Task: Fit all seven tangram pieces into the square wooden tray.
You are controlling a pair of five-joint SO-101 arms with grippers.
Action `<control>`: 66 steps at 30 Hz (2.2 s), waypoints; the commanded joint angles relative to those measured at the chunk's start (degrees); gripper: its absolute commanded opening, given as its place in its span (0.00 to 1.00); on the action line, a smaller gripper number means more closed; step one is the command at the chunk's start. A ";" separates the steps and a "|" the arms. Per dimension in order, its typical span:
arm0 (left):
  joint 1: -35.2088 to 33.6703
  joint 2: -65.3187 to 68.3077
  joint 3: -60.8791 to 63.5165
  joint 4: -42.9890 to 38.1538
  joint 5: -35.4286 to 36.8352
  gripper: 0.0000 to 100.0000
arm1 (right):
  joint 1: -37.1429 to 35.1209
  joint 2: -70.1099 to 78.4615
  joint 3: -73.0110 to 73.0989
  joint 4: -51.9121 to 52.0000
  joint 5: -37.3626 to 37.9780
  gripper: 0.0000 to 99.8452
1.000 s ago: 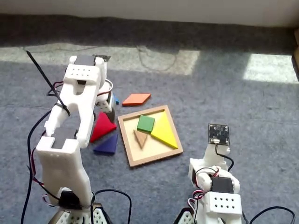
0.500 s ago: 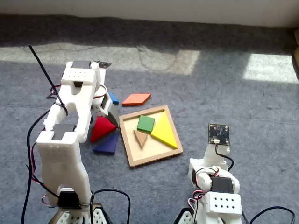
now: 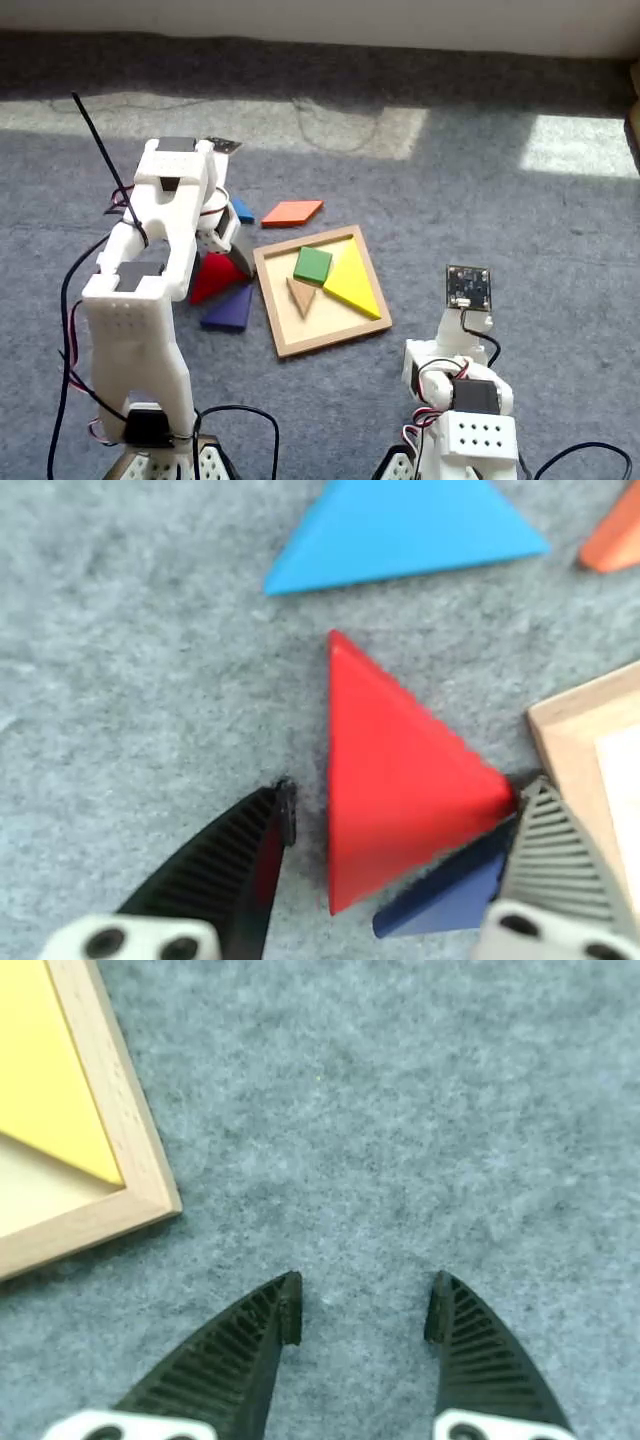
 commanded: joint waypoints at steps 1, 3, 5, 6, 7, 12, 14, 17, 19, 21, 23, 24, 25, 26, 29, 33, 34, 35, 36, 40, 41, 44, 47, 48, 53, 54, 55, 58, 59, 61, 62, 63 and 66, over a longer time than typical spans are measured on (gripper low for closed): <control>0.40 -0.04 -0.22 -0.79 -0.53 0.23 | 0.84 0.04 0.66 -0.40 0.44 0.20; 0.75 -0.04 -0.22 -0.88 -0.53 0.17 | 0.84 0.04 0.66 -0.40 0.44 0.20; 0.92 -0.48 -0.22 -0.53 -0.26 0.14 | 0.84 0.04 0.66 -0.40 0.44 0.20; 1.01 -0.57 -0.31 -0.44 -0.18 0.14 | 0.84 0.04 0.66 -0.40 0.44 0.20; 1.36 -0.66 -0.66 -0.35 -0.18 0.14 | 0.84 0.04 0.66 -0.40 0.44 0.20; 1.63 -5.14 0.04 1.14 -0.09 0.13 | 0.84 0.04 0.66 -0.40 0.44 0.20; 1.80 -8.04 0.22 2.73 -0.09 0.13 | 0.84 0.04 0.66 -0.40 0.44 0.20; 3.47 -12.62 2.68 4.31 -0.09 0.13 | 0.84 0.04 0.66 -0.40 0.44 0.20; 5.32 -15.87 6.20 4.04 -0.09 0.13 | 0.84 0.04 0.66 -0.40 0.44 0.20; 7.43 -19.03 10.33 3.96 -0.09 0.13 | 0.84 0.04 0.66 -0.40 0.44 0.20; 9.10 -22.11 13.32 3.96 0.26 0.13 | 0.84 0.04 0.66 -0.40 0.44 0.20; 9.54 -23.52 14.29 3.78 1.76 0.13 | 0.84 0.04 0.66 -0.40 0.44 0.20; 9.71 -24.92 14.99 3.16 3.25 0.13 | 0.84 0.04 0.66 -0.40 0.44 0.20; 9.63 -26.24 15.60 2.73 4.31 0.14 | 0.84 0.04 0.66 -0.40 0.44 0.20; 7.78 -28.62 15.69 2.55 4.92 0.14 | 0.84 0.04 0.66 -0.40 0.44 0.20; 3.12 -29.23 15.69 2.73 4.75 0.19 | 0.84 0.04 0.66 -0.40 0.44 0.20; 1.89 -29.14 15.78 2.73 4.75 0.23 | 0.84 0.04 0.66 -0.40 0.44 0.20; 0.66 -29.14 16.04 2.81 4.75 0.28 | 0.84 0.04 0.66 -0.40 0.44 0.20; -0.48 -29.14 16.92 2.55 4.66 0.33 | 0.84 0.04 0.75 -0.40 0.44 0.20; -2.33 -29.14 21.67 0.18 -2.99 0.38 | 0.84 0.04 0.75 -0.40 0.44 0.20; -2.33 -29.14 23.25 -1.05 -4.75 0.37 | 0.84 0.04 0.75 -0.40 0.44 0.20; -2.68 -29.14 27.82 -7.56 -5.71 0.35 | 0.84 0.04 0.84 -0.40 0.44 0.20; -4.44 -29.05 30.11 -13.63 -5.71 0.34 | 0.84 0.04 0.84 -0.40 0.44 0.20; -4.97 -29.05 30.64 -15.03 -5.63 0.34 | 0.84 0.04 0.84 -0.40 0.44 0.20; -6.20 -28.88 32.48 -18.02 -5.27 0.34 | 0.84 0.04 0.84 -0.40 0.44 0.20; -6.20 -28.35 32.48 -18.29 -5.27 0.34 | 0.84 0.04 0.84 -0.40 0.44 0.20; -6.20 -27.38 32.04 -18.37 -5.19 0.34 | 0.84 0.04 0.84 -0.40 0.44 0.20; -5.93 -22.73 28.88 -18.29 -5.10 0.34 | 0.84 0.04 0.92 -1.63 0.44 0.20; -5.93 -20.79 26.68 -17.14 -5.01 0.34 | 0.84 0.04 1.10 -2.33 0.44 0.20; -5.93 -17.10 21.93 -13.54 -5.01 0.34 | 0.84 0.04 2.07 -2.77 0.44 0.20; -5.93 -15.34 20.00 -12.04 -5.01 0.34 | 0.84 0.04 2.15 -2.77 0.44 0.20; -5.93 -13.67 18.07 -10.64 -5.01 0.34 | 0.84 0.04 2.24 -2.77 0.44 0.20; -5.23 -9.80 13.93 -7.91 -5.19 0.30 | 0.84 0.04 2.24 -2.77 0.44 0.20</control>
